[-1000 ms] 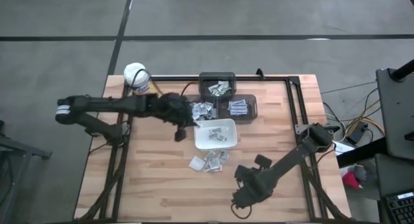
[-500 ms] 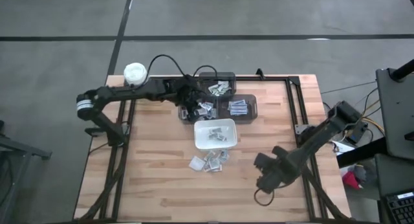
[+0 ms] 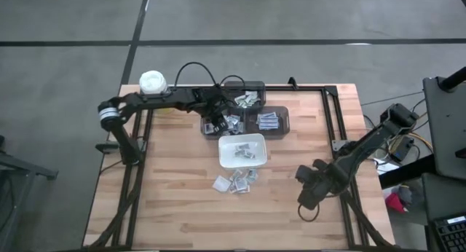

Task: Pick & Place First Aid Supplies
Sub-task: Put the alcohol pad into the left black bin

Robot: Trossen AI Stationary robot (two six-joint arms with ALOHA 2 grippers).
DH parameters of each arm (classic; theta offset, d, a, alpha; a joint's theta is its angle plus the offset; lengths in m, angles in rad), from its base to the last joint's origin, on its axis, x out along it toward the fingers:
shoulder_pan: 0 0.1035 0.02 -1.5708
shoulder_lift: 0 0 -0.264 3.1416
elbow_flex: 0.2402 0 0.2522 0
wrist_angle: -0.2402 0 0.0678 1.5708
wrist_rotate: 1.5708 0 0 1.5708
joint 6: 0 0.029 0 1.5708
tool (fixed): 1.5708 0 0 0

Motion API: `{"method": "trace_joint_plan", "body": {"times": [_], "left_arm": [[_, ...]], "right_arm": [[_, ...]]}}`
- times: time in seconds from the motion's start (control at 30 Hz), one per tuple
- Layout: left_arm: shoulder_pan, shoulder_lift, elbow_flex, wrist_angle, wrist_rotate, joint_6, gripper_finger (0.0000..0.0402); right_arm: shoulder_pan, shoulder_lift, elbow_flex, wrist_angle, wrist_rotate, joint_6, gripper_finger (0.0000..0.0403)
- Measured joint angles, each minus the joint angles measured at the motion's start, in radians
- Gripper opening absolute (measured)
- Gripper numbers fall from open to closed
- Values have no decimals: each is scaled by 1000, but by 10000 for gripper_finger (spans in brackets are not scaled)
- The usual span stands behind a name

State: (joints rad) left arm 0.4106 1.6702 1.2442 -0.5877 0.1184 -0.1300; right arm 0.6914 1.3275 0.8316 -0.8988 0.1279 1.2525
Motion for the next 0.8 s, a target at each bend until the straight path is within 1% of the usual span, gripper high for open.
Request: {"method": "trace_joint_plan", "body": {"times": [0.2,0.33,0.53,0.8], "left_arm": [[16,24,0,-1,1,-41,0],[22,30,0,0,-5,-72,0],[51,57,-5,-1,-13,-132,0],[62,69,-6,11,-16,-134,4]], "right_arm": [[0,-6,-54,51,-1,-39,8],[-1,-4,-56,54,-1,-80,8],[-1,-6,-56,56,-1,-82,8],[-1,-6,-56,70,2,-82,8]]}}
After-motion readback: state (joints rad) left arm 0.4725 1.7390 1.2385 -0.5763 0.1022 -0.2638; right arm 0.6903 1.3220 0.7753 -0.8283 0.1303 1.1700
